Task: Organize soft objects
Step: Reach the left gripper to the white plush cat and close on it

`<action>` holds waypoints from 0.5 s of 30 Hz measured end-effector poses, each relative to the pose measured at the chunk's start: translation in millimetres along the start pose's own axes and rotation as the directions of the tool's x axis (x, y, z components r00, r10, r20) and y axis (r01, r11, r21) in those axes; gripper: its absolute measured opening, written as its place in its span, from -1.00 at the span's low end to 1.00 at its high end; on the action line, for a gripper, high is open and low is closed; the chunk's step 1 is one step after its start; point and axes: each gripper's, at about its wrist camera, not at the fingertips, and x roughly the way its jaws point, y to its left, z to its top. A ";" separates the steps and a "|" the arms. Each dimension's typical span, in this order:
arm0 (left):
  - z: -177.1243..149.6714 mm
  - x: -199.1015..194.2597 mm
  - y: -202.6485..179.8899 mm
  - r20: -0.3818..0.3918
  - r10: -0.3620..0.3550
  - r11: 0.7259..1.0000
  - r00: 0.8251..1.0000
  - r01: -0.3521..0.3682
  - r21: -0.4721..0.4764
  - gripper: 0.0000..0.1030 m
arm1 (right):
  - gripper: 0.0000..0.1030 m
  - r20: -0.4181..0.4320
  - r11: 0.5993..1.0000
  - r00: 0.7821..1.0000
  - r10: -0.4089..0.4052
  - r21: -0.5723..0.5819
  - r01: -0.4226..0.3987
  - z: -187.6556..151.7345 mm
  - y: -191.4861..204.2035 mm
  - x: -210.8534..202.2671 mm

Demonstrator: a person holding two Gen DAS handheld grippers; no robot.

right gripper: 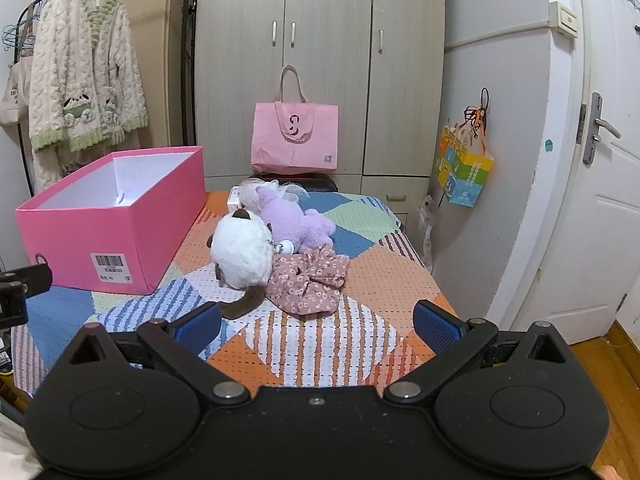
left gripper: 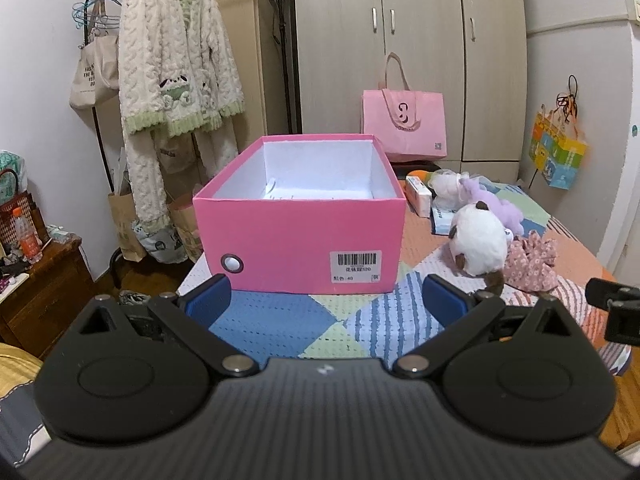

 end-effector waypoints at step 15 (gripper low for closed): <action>51.6 0.7 -16.3 0.068 -0.187 0.978 0.980 0.179 0.112 1.00 | 1.00 0.099 0.991 0.988 0.122 -0.066 -0.116 26.8 -12.2 12.0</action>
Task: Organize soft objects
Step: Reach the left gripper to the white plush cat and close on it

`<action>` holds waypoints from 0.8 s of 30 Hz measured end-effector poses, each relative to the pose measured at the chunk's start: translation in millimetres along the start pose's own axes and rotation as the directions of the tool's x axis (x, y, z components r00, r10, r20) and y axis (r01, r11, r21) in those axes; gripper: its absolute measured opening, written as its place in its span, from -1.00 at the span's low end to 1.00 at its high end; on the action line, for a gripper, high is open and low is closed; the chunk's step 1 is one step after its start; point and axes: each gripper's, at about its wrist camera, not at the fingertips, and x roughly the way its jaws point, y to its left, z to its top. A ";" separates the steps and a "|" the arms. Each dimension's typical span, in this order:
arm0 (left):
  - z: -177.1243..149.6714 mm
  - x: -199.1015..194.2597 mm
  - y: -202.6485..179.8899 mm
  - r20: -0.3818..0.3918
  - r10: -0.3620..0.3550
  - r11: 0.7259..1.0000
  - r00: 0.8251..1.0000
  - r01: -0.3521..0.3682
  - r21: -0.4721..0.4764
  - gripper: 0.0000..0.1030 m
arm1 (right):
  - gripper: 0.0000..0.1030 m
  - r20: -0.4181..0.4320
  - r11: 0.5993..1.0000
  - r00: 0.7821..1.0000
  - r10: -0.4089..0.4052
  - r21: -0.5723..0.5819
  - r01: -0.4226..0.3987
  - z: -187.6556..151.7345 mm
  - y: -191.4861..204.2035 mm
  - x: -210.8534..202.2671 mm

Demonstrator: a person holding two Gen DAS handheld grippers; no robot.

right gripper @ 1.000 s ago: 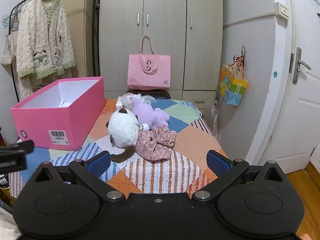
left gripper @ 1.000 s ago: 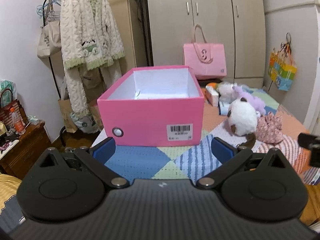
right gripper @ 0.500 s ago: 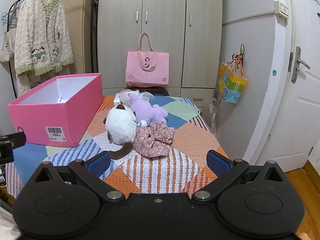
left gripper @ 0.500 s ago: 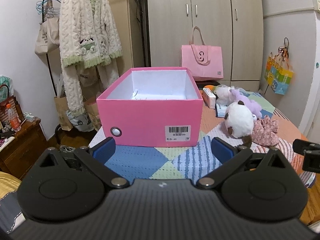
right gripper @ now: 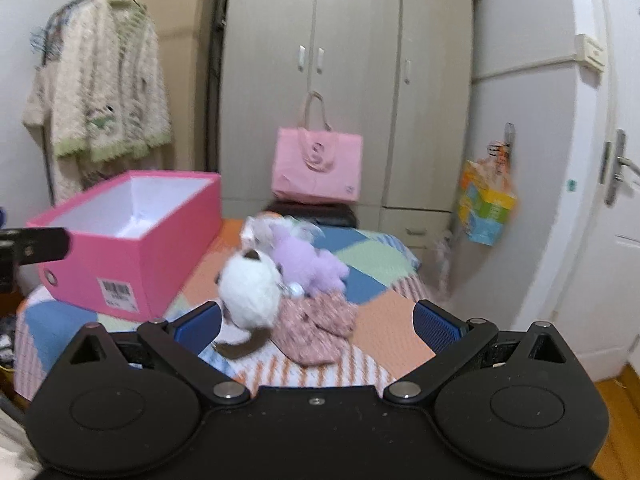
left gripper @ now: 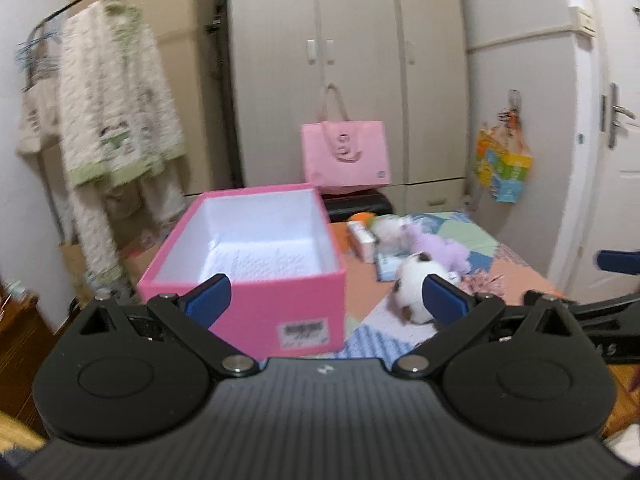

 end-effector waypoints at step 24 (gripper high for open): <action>5.8 147.1 -73.9 -0.159 -0.288 0.956 0.944 0.293 0.007 0.57 | 0.73 -0.009 0.956 0.956 0.293 -0.022 -0.293 -25.8 -11.0 141.5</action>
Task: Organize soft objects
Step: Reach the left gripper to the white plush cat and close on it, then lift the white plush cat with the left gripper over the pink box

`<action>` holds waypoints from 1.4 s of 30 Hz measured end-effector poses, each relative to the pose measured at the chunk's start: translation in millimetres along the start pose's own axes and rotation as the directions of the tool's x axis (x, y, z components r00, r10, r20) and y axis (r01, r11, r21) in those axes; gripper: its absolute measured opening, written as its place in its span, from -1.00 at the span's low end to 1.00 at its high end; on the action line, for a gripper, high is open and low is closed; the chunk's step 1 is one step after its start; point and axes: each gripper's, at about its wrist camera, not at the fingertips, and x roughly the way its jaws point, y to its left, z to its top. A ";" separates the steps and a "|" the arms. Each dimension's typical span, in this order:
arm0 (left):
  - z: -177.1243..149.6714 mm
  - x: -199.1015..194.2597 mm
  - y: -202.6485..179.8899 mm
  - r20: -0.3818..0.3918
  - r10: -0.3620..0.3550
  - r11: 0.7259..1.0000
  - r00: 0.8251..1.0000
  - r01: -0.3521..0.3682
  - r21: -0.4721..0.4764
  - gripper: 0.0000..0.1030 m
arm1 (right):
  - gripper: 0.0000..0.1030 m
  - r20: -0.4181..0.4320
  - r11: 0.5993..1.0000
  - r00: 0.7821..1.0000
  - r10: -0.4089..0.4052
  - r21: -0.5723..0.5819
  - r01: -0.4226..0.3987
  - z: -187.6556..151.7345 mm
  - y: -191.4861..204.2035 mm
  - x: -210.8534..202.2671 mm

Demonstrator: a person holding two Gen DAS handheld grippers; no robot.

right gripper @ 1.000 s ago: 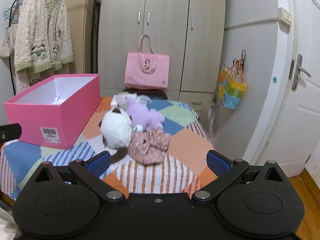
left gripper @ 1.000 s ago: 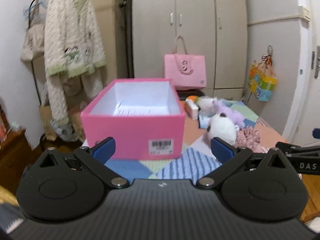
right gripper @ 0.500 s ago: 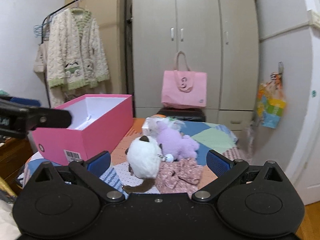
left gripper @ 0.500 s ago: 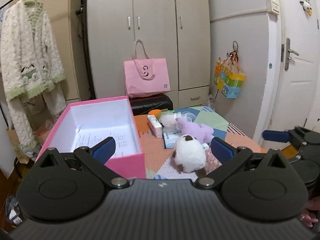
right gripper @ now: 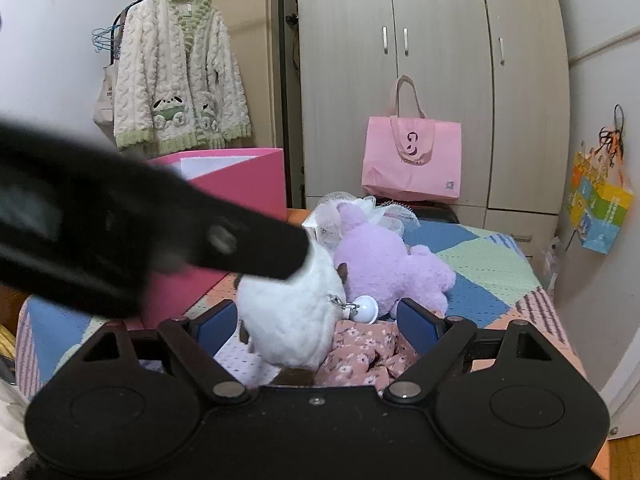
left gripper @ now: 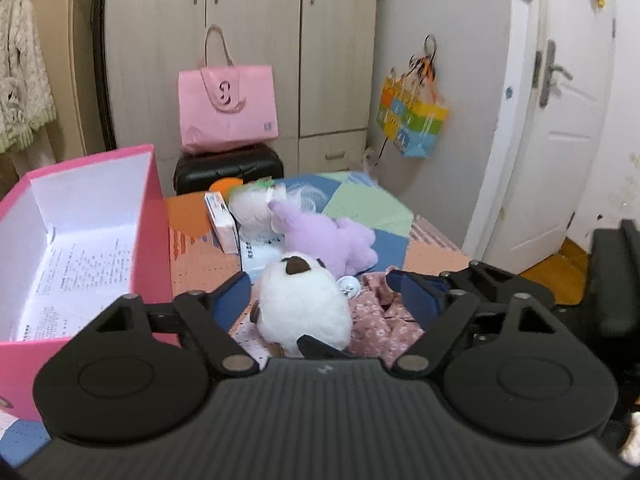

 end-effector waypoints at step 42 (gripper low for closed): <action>-11.4 35.9 28.9 -0.093 -0.007 0.986 0.996 -0.008 -0.165 0.26 | 0.42 0.013 0.987 0.995 0.101 -0.123 -0.099 9.2 13.0 20.6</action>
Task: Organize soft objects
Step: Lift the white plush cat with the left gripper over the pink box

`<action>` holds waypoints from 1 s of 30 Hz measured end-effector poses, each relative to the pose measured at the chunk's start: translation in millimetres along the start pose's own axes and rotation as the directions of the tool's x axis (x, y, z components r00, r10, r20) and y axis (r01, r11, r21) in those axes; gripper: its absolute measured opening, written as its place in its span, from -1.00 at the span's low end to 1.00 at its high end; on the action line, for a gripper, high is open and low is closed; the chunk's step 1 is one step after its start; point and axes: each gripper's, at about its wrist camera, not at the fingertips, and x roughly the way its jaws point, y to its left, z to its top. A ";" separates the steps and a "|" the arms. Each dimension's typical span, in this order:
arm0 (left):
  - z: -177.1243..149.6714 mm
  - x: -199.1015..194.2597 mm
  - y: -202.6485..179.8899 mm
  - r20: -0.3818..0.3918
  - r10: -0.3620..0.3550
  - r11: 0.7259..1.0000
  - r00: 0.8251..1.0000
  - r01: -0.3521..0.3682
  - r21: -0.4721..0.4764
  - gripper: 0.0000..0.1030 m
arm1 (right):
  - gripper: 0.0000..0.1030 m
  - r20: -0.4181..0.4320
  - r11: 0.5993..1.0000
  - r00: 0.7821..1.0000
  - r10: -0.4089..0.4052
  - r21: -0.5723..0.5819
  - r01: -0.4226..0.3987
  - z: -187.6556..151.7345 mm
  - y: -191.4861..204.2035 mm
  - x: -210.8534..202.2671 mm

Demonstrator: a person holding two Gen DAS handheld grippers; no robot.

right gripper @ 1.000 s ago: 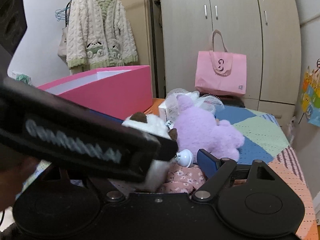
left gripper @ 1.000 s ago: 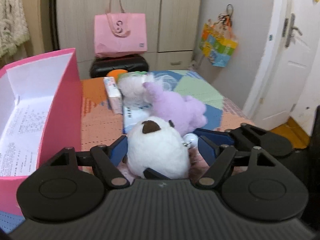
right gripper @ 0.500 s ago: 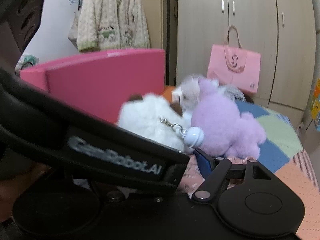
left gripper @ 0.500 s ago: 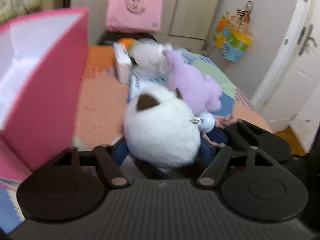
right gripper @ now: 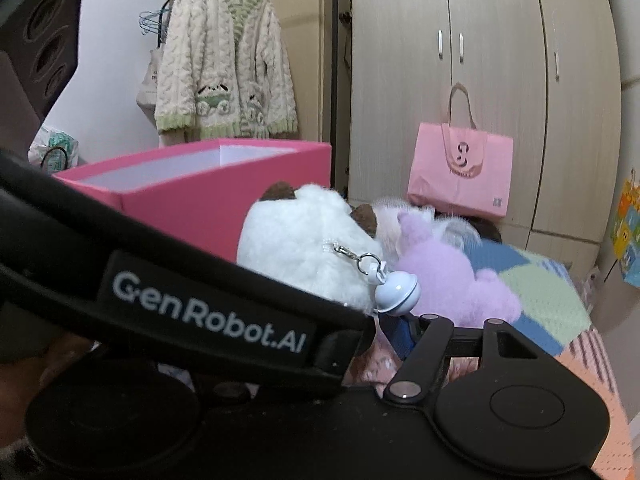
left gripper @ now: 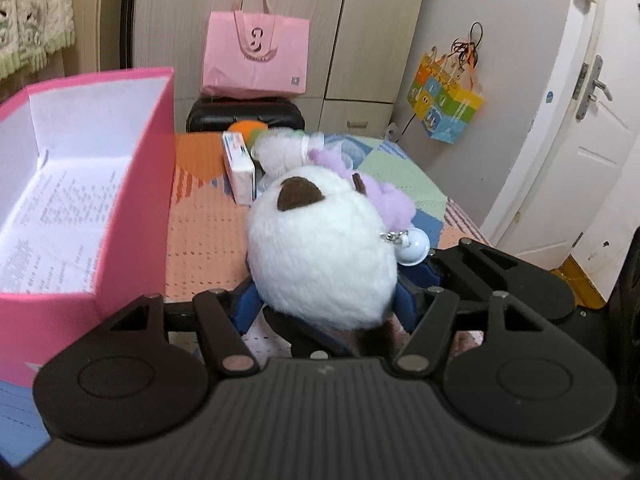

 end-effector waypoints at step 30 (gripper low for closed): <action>-44.5 -125.0 27.3 0.039 0.097 0.995 0.994 -0.098 0.005 0.28 | 0.44 0.071 0.994 0.994 0.081 -0.083 -0.075 10.0 107.6 -47.1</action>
